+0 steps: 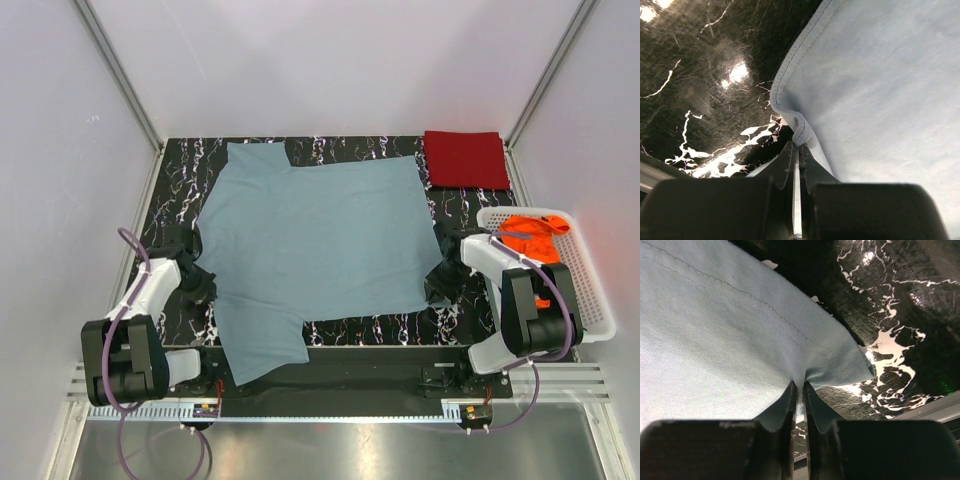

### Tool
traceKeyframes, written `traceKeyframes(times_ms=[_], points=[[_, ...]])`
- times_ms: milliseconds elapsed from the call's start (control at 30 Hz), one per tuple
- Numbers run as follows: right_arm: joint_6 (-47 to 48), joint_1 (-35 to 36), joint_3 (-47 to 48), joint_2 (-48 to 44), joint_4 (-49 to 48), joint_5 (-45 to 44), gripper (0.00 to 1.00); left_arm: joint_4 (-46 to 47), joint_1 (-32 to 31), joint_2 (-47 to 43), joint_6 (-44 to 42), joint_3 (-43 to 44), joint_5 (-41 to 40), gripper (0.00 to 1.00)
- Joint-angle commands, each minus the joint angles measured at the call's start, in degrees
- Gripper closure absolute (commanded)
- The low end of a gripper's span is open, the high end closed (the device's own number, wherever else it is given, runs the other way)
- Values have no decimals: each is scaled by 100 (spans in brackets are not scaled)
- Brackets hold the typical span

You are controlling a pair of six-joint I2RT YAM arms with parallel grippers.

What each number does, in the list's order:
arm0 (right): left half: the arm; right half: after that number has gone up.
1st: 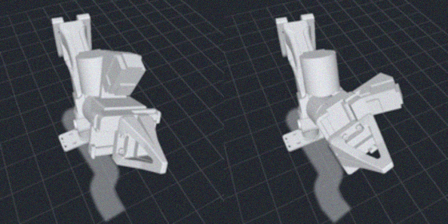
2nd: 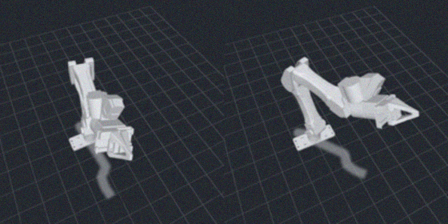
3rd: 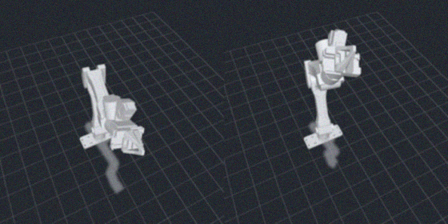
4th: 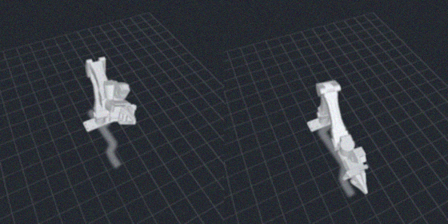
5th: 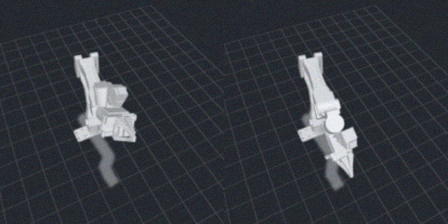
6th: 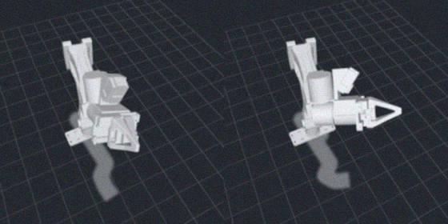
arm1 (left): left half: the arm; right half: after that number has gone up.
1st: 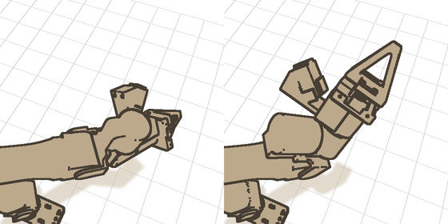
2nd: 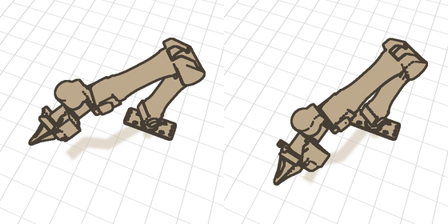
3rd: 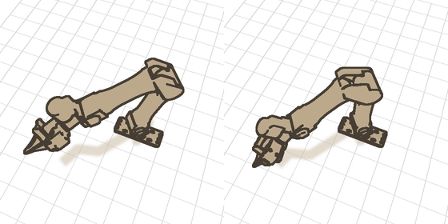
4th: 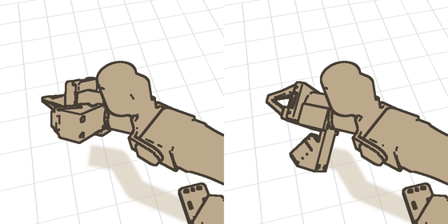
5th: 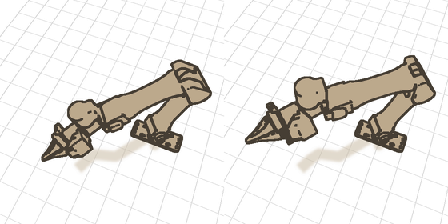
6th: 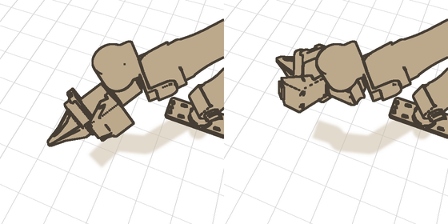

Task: Fold and stack the t-shirts
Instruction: Fold the tshirt

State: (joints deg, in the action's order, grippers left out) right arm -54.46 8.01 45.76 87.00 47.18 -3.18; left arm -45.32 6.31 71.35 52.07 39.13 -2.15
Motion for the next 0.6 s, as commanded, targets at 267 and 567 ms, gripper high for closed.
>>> traceKeyframes(times_ms=[267,567], points=[[778,-45,-199,-410,55,-605,56,58,125,-499,119,-249,119,100],[1077,121,-155,-834,-68,1,47,-21,414,-543,-39,-196,-145,100]])
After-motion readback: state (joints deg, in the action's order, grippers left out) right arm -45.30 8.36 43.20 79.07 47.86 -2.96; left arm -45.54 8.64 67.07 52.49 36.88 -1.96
